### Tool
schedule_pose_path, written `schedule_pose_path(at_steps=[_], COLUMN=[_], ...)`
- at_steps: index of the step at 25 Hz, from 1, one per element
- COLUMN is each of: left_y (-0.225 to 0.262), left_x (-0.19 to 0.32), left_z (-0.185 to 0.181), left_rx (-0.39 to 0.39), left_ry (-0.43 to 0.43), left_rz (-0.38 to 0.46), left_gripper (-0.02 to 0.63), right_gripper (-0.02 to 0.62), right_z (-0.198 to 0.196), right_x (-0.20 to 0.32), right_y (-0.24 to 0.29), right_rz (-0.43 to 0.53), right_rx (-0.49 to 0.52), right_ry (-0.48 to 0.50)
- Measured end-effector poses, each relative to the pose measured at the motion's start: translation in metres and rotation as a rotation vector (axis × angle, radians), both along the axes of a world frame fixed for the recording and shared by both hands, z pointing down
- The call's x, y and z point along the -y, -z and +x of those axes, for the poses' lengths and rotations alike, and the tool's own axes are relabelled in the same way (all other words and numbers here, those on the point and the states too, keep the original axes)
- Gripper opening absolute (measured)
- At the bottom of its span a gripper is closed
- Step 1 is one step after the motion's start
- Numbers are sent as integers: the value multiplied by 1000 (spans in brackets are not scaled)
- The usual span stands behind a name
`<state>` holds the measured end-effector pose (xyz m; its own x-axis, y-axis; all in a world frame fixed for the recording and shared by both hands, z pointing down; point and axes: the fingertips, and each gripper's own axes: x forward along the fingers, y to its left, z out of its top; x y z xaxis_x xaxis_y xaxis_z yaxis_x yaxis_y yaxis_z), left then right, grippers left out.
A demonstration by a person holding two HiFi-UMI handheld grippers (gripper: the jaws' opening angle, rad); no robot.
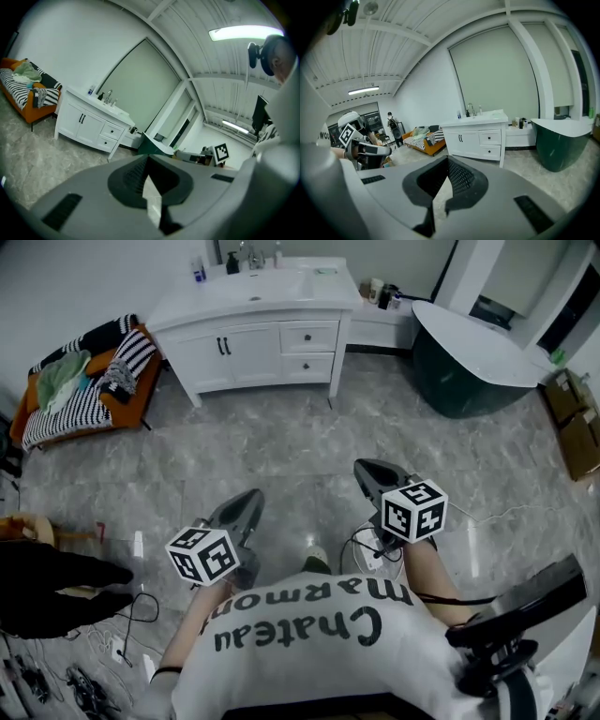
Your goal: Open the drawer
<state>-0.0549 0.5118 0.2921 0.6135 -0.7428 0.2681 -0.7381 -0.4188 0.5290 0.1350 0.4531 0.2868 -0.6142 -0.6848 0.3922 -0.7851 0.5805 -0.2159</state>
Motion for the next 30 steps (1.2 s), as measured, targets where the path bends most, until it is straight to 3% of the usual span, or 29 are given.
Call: schedule_pose_path(at_steps=[7,13,23,30], left_y=[-1,12,-17,-29], left_x=[23,43,67,89], left_z=[0,-4,-8,-8], left_rx=[29,26,32,37], left_ry=[53,91,88,75], left_rz=[-3,34,-42,-39], left_gripper=[-8,-8,-7,-8], right_gripper=[3,3,3,3], right_z=[19,38,40,52], right_x=[34,55,70,85], right_y=[-6,-11,-23,-23], right_rz=[-6,-37,-41,-28], right_rx=[-52,-9,-46,-76], right_ry=[22,-22,-9,-33])
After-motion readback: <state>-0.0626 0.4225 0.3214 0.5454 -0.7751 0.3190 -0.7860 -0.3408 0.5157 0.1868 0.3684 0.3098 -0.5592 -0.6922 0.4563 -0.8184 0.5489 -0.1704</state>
